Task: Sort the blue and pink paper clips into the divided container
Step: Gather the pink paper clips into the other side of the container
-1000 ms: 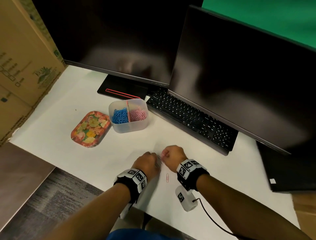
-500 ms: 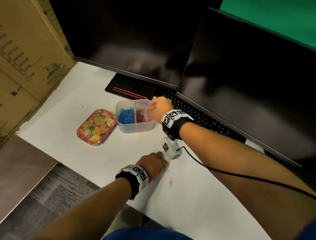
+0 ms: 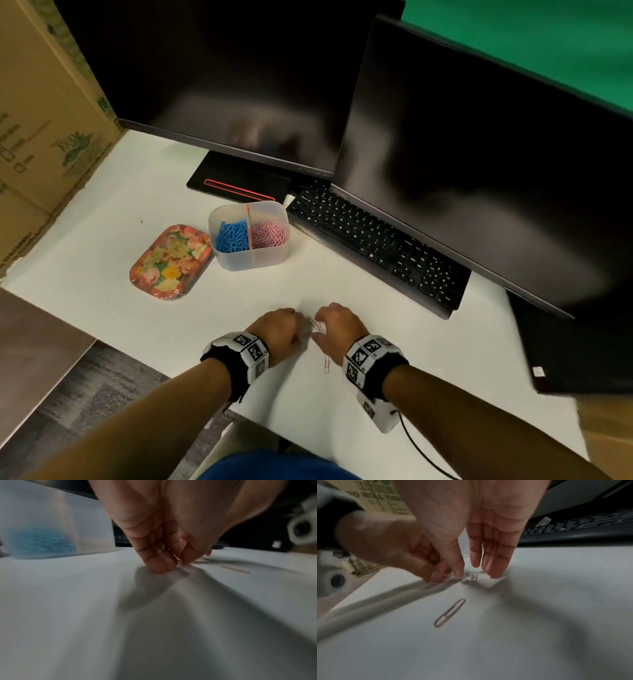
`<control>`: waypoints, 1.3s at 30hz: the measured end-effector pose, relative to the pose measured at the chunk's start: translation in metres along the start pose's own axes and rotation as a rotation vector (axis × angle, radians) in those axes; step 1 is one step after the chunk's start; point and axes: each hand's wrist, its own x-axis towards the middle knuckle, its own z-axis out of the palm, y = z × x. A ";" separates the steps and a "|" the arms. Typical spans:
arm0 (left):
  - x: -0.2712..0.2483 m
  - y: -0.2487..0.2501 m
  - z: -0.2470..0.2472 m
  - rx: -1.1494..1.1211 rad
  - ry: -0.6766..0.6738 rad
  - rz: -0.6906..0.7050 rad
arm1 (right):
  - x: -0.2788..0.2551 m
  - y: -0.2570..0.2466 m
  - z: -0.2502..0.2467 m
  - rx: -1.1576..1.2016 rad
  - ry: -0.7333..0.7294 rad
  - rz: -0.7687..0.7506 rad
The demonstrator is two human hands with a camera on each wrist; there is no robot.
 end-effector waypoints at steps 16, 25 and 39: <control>0.002 -0.026 -0.012 -1.416 0.309 -0.494 | 0.012 -0.029 0.017 -0.097 -0.098 -0.035; 0.004 -0.015 -0.004 -1.084 0.191 -0.448 | 0.014 0.003 -0.003 0.172 -0.065 0.071; 0.016 0.059 0.029 0.213 -0.182 -0.188 | 0.010 0.055 -0.033 0.861 0.115 0.248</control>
